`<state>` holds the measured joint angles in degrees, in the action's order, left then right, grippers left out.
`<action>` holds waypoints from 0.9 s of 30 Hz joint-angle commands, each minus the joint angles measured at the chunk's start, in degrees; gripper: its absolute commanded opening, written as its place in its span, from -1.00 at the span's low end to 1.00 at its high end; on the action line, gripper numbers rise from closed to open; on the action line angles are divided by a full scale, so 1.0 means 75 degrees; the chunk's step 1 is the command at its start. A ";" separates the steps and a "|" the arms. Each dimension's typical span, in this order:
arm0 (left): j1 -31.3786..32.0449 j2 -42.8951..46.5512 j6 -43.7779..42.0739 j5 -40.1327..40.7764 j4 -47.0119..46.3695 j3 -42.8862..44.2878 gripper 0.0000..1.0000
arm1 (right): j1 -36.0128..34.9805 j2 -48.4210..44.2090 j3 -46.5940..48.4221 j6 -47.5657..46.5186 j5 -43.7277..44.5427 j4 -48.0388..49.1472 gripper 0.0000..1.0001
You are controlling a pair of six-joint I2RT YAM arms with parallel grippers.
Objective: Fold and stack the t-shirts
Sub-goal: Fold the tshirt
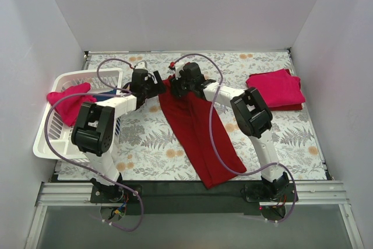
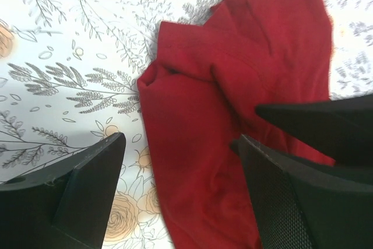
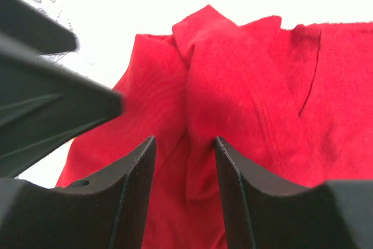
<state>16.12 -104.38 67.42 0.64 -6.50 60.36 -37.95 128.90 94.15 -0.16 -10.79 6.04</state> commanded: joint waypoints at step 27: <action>-0.0075 -0.0027 -0.0012 -0.1750 -0.1559 0.0237 0.39 | 0.1603 0.0086 0.0373 0.1873 -0.1210 0.0706 -0.97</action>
<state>15.07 -103.90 67.96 -11.14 -16.82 59.22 -26.59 132.90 97.67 11.16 -16.51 7.90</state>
